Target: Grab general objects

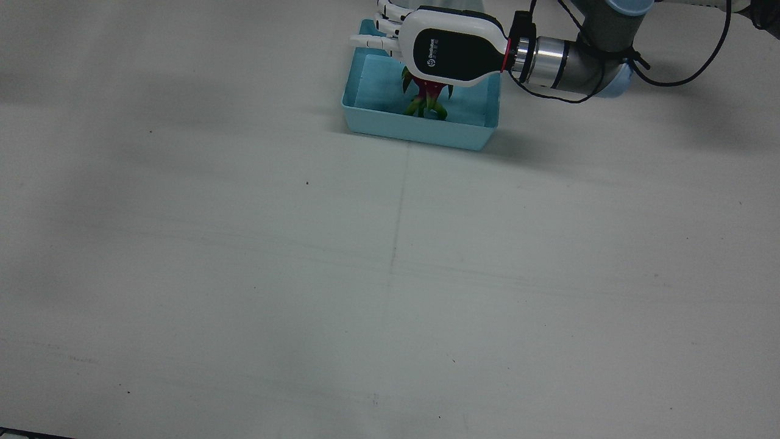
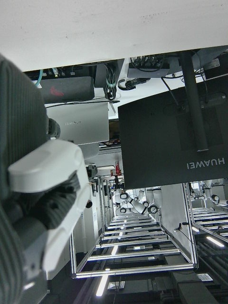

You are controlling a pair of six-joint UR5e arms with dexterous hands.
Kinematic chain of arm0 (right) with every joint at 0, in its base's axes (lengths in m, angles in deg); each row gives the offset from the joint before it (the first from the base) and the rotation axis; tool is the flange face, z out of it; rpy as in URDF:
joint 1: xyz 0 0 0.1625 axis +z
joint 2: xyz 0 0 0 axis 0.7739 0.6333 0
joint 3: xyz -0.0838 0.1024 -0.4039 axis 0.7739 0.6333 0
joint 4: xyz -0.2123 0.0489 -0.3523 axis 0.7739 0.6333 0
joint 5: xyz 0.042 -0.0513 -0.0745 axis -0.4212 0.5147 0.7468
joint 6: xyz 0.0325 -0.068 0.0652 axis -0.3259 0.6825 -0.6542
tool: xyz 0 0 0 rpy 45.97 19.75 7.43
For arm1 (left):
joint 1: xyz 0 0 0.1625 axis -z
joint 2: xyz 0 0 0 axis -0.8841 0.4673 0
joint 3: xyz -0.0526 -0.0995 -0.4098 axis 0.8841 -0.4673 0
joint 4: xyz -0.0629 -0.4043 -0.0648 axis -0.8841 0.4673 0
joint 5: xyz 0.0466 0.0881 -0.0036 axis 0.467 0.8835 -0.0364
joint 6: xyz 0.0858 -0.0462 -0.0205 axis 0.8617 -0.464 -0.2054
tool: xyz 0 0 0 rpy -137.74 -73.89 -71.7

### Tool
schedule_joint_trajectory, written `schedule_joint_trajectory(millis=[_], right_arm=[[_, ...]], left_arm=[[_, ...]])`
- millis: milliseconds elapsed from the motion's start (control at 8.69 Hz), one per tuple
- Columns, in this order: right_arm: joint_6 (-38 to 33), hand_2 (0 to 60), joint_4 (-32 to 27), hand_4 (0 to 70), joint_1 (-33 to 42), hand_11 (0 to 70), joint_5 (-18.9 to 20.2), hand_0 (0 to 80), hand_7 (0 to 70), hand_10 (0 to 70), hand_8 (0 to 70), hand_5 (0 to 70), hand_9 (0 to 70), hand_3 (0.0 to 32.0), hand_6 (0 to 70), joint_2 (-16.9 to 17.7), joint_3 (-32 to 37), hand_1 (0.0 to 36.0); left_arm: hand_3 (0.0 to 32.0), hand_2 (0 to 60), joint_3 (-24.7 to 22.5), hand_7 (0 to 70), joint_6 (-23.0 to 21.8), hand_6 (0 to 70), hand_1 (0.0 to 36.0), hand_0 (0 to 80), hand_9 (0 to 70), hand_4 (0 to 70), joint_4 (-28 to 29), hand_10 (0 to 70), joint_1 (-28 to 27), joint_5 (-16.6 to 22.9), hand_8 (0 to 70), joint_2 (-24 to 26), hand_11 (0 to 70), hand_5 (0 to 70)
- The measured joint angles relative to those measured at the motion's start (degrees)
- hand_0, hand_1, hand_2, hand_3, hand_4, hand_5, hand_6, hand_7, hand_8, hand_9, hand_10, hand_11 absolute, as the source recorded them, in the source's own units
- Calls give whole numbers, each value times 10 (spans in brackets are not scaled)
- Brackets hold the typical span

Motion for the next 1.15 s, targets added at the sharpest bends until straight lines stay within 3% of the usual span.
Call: schedule_joint_trajectory(millis=[115,345,460,805,920,1035,1150], right_arm=[[0,0,0,0,0,0,0,0,0,0,0,0,0,0,0,0,0,0],[0,0,0,0,0,0,0,0,0,0,0,0,0,0,0,0,0,0],[0,0,0,0,0,0,0,0,0,0,0,0,0,0,0,0,0,0],[0,0,0,0,0,0,0,0,0,0,0,0,0,0,0,0,0,0],[0,0,0,0,0,0,0,0,0,0,0,0,0,0,0,0,0,0],[0,0,0,0,0,0,0,0,0,0,0,0,0,0,0,0,0,0],[0,0,0,0,0,0,0,0,0,0,0,0,0,0,0,0,0,0]], left_arm=[[0,600,0,252,-1,0,360,800,36,0,5,139,11,-1,0,-7,268,700],[0,600,3,342,-5,21,360,800,54,0,12,200,45,-3,0,-17,355,700],[0,600,21,419,-11,85,360,800,69,0,24,225,91,-6,7,-20,389,700],[0,600,123,474,-35,138,360,800,80,58,97,238,224,-23,17,-33,405,700],[0,600,163,539,-36,178,360,800,93,87,120,269,250,-45,25,-35,444,700],[0,600,213,628,-34,233,360,800,111,147,151,267,269,-71,36,-35,440,700],[0,600,273,669,-32,273,360,800,119,187,193,275,292,-93,44,-35,449,700]])
